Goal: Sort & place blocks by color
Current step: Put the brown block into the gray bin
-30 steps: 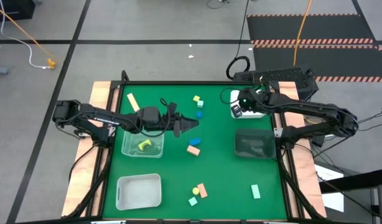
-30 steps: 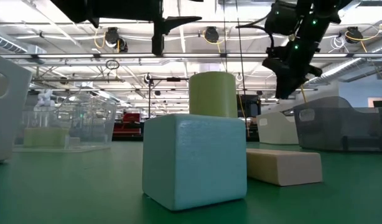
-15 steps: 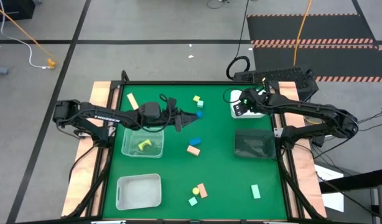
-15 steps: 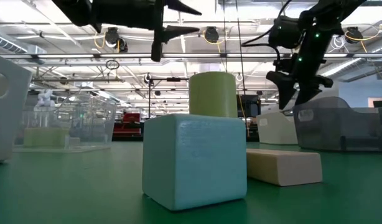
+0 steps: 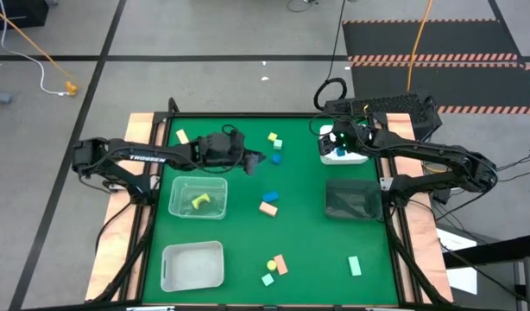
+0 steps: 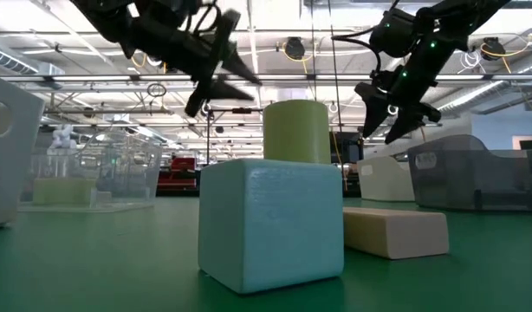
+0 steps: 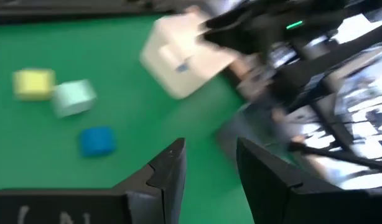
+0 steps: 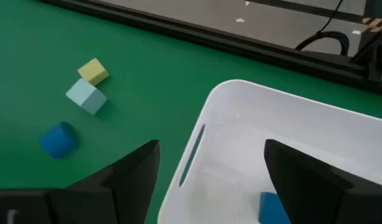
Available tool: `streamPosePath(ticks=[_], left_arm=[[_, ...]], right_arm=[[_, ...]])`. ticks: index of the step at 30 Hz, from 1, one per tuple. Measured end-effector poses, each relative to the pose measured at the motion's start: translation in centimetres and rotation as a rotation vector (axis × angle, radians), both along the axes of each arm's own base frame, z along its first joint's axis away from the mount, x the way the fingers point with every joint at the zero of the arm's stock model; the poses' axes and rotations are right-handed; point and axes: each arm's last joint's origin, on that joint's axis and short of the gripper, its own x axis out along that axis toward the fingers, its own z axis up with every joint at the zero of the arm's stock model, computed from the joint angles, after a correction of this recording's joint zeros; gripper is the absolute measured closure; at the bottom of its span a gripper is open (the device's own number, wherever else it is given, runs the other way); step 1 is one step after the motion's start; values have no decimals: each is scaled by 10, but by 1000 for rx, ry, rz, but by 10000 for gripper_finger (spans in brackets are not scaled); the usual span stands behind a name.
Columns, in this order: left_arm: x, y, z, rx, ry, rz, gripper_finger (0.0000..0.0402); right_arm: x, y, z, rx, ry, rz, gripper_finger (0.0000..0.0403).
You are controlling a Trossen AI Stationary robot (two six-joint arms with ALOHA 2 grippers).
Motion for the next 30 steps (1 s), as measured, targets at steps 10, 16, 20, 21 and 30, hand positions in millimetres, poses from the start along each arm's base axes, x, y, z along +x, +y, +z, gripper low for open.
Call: streamPosePath(ticks=[10,16,20,21,30], left_arm=[[-28,43,40,7,566,258,259],[-73,66,39,-200,845,575,259],[-94,73,28,-306,961,693,259],[-97,74,24,-317,971,706,259],[-120,80,-25,-396,1003,892,259]], right_arm=[[-3,-5,0,-9,14,-12,124],[-3,-5,0,-7,13,-12,124],[-3,-5,0,5,-8,-35,124],[-3,-5,0,10,-17,-45,124],[-3,-5,0,12,-24,-50,124]])
